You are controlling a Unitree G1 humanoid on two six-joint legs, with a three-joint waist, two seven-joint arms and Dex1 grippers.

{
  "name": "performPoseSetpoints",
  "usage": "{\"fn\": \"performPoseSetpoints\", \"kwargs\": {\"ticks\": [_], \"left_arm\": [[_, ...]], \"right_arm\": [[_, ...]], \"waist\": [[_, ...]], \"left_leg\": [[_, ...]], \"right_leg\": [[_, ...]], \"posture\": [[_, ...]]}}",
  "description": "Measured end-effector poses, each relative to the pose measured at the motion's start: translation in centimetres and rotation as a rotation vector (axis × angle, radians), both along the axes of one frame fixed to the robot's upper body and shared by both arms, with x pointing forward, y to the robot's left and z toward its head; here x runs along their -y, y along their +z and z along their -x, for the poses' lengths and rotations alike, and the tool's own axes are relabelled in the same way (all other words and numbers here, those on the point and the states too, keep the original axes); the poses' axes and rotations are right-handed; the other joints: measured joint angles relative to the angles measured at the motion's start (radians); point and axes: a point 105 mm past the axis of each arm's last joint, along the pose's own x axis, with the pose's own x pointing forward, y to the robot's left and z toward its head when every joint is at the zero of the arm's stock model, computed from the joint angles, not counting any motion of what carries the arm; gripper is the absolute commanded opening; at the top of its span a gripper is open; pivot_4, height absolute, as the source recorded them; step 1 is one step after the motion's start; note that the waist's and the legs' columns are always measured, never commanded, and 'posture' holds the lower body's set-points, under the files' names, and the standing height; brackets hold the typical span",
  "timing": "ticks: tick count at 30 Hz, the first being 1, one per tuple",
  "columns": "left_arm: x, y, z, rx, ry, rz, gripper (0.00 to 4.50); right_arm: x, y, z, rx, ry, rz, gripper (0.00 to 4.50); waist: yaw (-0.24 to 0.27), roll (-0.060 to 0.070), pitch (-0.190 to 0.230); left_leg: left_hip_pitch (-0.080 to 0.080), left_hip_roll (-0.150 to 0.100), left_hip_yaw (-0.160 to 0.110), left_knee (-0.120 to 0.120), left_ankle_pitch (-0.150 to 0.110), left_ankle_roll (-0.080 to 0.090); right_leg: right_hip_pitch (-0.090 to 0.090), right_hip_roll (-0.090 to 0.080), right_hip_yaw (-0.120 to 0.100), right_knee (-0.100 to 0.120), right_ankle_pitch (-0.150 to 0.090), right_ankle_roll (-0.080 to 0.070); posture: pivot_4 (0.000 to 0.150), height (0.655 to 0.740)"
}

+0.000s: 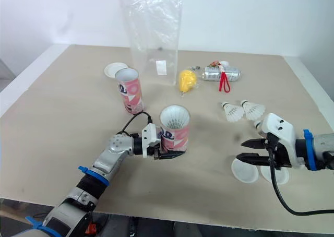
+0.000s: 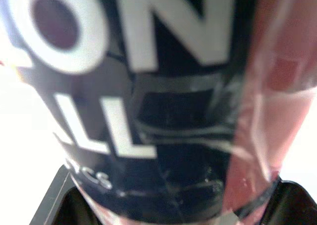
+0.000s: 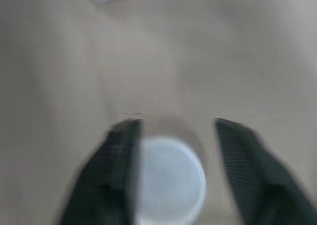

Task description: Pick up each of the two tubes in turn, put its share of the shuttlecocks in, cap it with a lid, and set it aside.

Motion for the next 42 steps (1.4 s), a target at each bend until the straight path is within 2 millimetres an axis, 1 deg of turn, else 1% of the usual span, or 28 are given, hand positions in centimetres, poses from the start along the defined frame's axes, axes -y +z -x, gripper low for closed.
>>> {"fn": "performPoseSetpoints", "kwargs": {"ticks": [1,2,7,9,11,18,24,28,34,35,36,42], "left_arm": [[0.0,-0.1,0.1,0.001,-0.007,-0.004,2.94],[0.1,-0.2,0.2,0.003,-0.013,-0.007,2.94],[0.0,-0.6,0.3,-0.007,-0.020,-0.027,2.94],[-0.1,-0.6,0.3,-0.008,-0.019,-0.030,2.94],[-0.1,-0.7,0.2,-0.008,-0.017,-0.033,2.94],[-0.2,-0.7,0.2,-0.010,-0.013,-0.033,2.94],[-0.3,-0.8,0.1,-0.010,-0.007,-0.035,2.94],[-0.3,-0.8,0.1,-0.009,-0.005,-0.035,2.94],[-0.2,-0.8,0.0,-0.013,0.002,-0.032,2.94],[-0.2,-0.8,0.0,-0.014,0.004,-0.032,2.94],[-0.2,-0.9,0.0,-0.015,0.007,-0.031,2.94],[-0.2,-0.9,-0.1,-0.017,0.012,-0.032,2.94]], "right_arm": [[0.1,0.0,0.0,-0.001,-0.003,0.002,4.39],[0.3,-0.2,-0.1,-0.003,-0.004,0.004,4.45],[1.0,-0.6,-1.0,-0.003,-0.009,0.047,4.45],[1.1,-0.6,-1.4,0.007,-0.002,0.060,4.45],[1.0,-1.0,-1.6,-0.004,0.007,0.068,4.45],[1.4,-2.4,-1.8,-0.041,0.017,0.096,4.45],[1.3,-3.2,-2.2,-0.042,0.038,0.102,4.45],[1.3,-4.2,-2.4,-0.066,0.047,0.100,4.45],[1.6,-4.4,-2.9,-0.065,0.058,0.114,4.45],[1.7,-4.5,-3.0,-0.068,0.062,0.121,3.93],[1.8,-4.7,-3.0,-0.071,0.064,0.127,3.60],[1.8,-5.0,-2.9,-0.076,0.099,0.143,0.68]], "waist": [[-0.003,0.000,0.000],[-0.004,0.000,0.000],[-0.009,0.000,0.000],[-0.011,0.000,0.000],[-0.015,0.000,0.000],[-0.016,0.000,0.000],[-0.017,0.000,0.000],[-0.017,0.001,0.000],[-0.017,0.001,0.000],[-0.017,0.001,0.000],[-0.017,0.001,0.000],[-0.017,0.001,0.000]], "left_leg": [[0.000,0.000,0.000,0.000,0.000,0.000],[0.000,0.000,0.000,0.000,0.000,0.000],[0.000,0.000,0.000,0.000,0.000,0.000],[0.000,0.000,0.000,0.000,0.000,0.000],[0.000,0.000,-0.001,-0.001,0.000,0.000],[0.001,0.000,-0.001,0.000,0.000,0.000],[0.002,0.000,0.000,0.000,0.000,0.000],[0.002,0.000,0.000,0.000,0.000,0.000],[0.002,0.000,0.000,0.000,0.000,0.000],[0.003,0.000,-0.001,0.000,0.000,0.000],[0.003,0.000,-0.001,0.000,0.000,0.000],[0.004,0.000,-0.001,0.000,0.000,0.000]], "right_leg": [[0.000,0.000,0.000,0.000,0.000,0.000],[0.000,0.000,0.000,0.000,0.000,0.000],[0.000,0.000,0.000,0.000,0.000,0.000],[0.000,0.000,0.000,0.000,0.000,0.000],[0.000,0.000,0.000,0.000,0.000,0.000],[0.001,0.000,0.000,0.000,0.000,0.000],[0.001,0.000,0.000,0.000,0.000,0.000],[0.002,0.000,0.000,0.000,0.000,0.000],[0.002,0.000,0.000,0.000,0.000,0.000],[0.003,0.000,0.000,0.000,0.000,0.000],[0.003,0.000,0.000,0.000,0.000,0.000],[0.004,0.000,0.000,0.000,0.000,0.000]], "posture": [[0.150,0.7400],[0.150,0.7400],[0.150,0.7400],[0.150,0.7400],[0.150,0.7400],[0.150,0.7400],[0.150,0.7400],[0.150,0.7400],[0.150,0.7400],[0.150,0.7400],[0.150,0.7400],[0.150,0.7400]]}}
